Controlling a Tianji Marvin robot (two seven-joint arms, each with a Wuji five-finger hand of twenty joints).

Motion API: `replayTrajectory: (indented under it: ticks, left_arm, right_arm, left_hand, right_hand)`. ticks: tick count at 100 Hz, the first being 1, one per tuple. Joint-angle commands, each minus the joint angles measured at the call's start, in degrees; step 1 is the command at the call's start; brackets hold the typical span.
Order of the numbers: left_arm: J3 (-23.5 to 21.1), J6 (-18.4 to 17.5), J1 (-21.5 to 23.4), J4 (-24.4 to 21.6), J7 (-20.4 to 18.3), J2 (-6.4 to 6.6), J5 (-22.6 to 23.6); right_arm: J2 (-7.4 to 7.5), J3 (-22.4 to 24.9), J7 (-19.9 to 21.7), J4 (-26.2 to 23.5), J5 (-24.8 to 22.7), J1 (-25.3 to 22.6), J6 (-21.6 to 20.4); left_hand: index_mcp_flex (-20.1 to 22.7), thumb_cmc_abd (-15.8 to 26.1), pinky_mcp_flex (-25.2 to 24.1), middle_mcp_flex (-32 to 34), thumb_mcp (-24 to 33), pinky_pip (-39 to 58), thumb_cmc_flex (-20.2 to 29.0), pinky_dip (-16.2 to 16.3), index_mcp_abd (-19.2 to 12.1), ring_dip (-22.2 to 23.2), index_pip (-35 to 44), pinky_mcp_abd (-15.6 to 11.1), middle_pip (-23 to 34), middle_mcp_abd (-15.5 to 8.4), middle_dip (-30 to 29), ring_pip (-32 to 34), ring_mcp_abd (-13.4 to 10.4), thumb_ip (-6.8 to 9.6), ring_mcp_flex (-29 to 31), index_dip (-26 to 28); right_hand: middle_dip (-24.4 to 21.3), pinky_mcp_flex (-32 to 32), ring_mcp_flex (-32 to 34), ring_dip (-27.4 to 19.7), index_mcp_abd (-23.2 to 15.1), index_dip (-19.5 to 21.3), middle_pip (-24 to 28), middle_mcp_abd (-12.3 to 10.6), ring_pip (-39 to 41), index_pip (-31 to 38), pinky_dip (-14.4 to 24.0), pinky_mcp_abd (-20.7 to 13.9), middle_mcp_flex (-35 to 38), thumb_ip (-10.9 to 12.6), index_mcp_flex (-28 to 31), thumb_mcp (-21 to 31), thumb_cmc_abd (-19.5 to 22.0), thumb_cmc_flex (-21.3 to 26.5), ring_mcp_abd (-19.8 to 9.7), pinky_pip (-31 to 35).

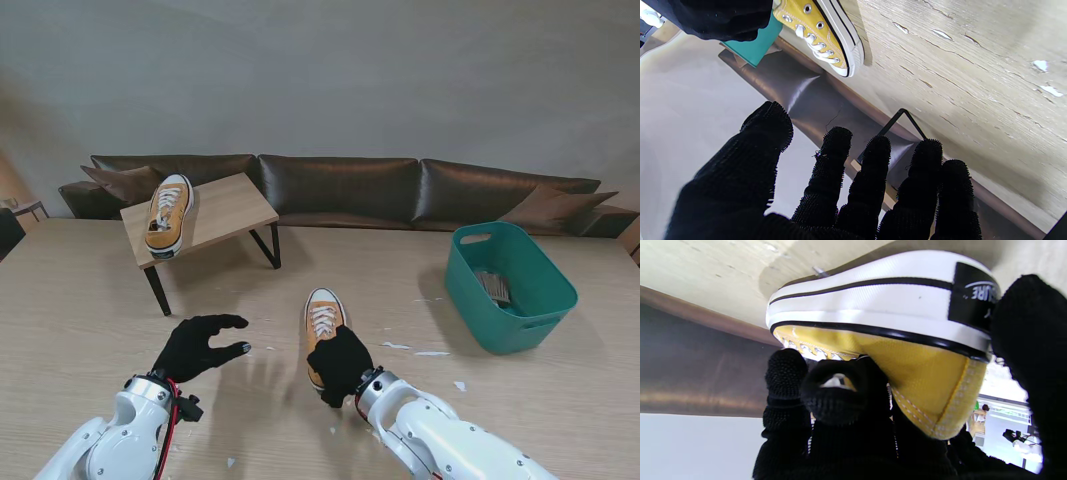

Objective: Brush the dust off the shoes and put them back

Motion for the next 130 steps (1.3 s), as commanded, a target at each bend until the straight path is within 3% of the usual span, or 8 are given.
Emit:
replayTrajectory:
  ticks: [1,27,51,95,130]
  left_arm:
    - [0.1,0.3,0.1,-0.3,-1.2,-0.34,-0.4]
    - [0.3,0.8,-0.1,-0.2,-1.5,-0.35,-0.8]
    - [0.4,1.1,-0.3,-0.1,-1.6,-0.37,-1.2]
    - [0.4,0.8,-0.3,0.2,-1.5,-0.42,-1.4]
    - [0.7,1.6,-1.3,1.2,-2.0,-0.49,-2.6]
  right_arm:
    - [0.44,1.5,0.6,-0.8,-0.4,1.2,-0.5]
    - [1.14,6.0,0.7,-2.0,-2.6,2.1,-5.9]
    - [1.59,7.2,1.0,-2.1,-3.4,3.5,-10.5]
    - [2.34,8.6,3.0,-4.2,-6.7,6.3,-14.6]
    - [2.1,9.5,4.7,-5.3,-7.8,10.7,-16.4]
  left_hand:
    - [1.6,2.2,-1.3,0.4,-1.3,-1.3,1.2,0.9,0.5,0.0,0.1,1.0,-0.1,0.3,0.5,0.0,1.3,1.42,-1.7,0.4]
    - [1.8,2.7,-1.3,0.4,-1.7,-1.7,1.4,1.0,0.7,0.0,0.1,1.0,-0.2,0.5,0.5,0.1,1.5,1.52,-1.7,0.5]
    - [1.8,2.8,-1.4,0.5,-2.1,-2.2,1.5,1.0,0.8,0.1,0.1,1.1,-0.2,0.6,0.5,0.1,1.6,1.6,-1.7,0.5]
    - [2.0,3.0,-1.5,0.4,-2.6,-2.9,1.6,1.1,1.0,0.1,0.1,1.2,-0.3,0.7,0.5,0.1,1.7,1.69,-1.6,0.5]
    - [2.1,3.1,-1.6,0.3,-2.7,-3.3,1.7,1.2,1.0,0.1,0.1,1.2,-0.3,0.7,0.5,0.2,1.9,1.73,-1.6,0.5]
  right_hand:
    - [-2.2,7.4,0.7,1.3,5.8,7.7,0.2,-9.9,0.3,17.7,1.8,-0.6,3.7,2.8,9.1,11.9,-0.1,11.5,-0.9,0.6]
    - [-2.0,9.3,0.8,2.6,6.4,7.6,0.2,-9.9,1.5,18.1,2.6,-1.5,4.3,2.0,9.6,13.9,-1.6,11.5,-1.7,-0.1]
    - [-1.9,10.7,0.8,3.5,6.6,7.6,0.2,-9.8,2.3,18.3,3.3,-2.0,4.6,1.8,9.8,14.6,-1.7,11.3,-2.1,-0.5]
    - [-1.8,11.7,0.8,4.0,6.6,7.6,0.2,-9.7,2.5,18.4,3.9,-2.4,4.5,1.7,9.7,14.6,-1.6,11.4,-2.9,-1.3]
    - [-1.9,12.2,0.8,4.4,6.6,7.6,0.1,-9.6,2.7,18.4,4.3,-2.4,4.7,1.7,9.7,14.6,-1.8,11.5,-2.9,-1.7]
